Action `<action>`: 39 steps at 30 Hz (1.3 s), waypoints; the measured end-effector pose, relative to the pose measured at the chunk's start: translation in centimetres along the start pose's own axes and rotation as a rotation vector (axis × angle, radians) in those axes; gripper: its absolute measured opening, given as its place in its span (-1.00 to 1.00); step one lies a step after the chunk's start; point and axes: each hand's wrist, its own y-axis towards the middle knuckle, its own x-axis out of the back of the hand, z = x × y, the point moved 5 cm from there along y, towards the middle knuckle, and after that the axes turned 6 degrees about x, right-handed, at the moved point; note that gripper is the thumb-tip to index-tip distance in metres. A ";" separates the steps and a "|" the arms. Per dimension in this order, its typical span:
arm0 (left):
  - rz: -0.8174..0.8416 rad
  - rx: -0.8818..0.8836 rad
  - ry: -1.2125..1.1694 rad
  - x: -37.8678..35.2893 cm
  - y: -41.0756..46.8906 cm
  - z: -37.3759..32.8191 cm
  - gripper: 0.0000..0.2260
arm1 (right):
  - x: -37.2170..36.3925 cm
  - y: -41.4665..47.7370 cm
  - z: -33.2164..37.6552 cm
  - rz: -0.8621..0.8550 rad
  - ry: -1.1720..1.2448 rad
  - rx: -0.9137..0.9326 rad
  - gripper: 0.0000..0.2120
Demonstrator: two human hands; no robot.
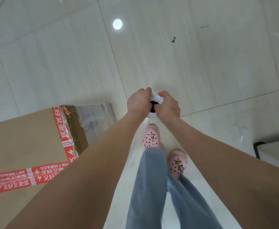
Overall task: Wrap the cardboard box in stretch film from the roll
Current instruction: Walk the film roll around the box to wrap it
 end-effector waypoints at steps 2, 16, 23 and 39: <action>0.008 0.016 -0.022 0.5 1.0 0.6 -0.84 | -0.1 0.3 0.8 -0.001 -0.024 0.011 -0.65; -0.067 0.406 -0.471 3.9 4.9 11.2 -0.82 | -4.5 3.8 9.0 0.066 -0.026 0.010 -0.54; 0.105 0.362 -0.371 4.9 6.7 11.6 -0.75 | -5.6 5.5 11.7 0.062 -0.001 0.003 -0.62; 0.027 0.425 -0.406 8.7 10.6 14.5 -0.83 | -6.9 9.3 17.9 0.179 -0.221 0.150 -0.61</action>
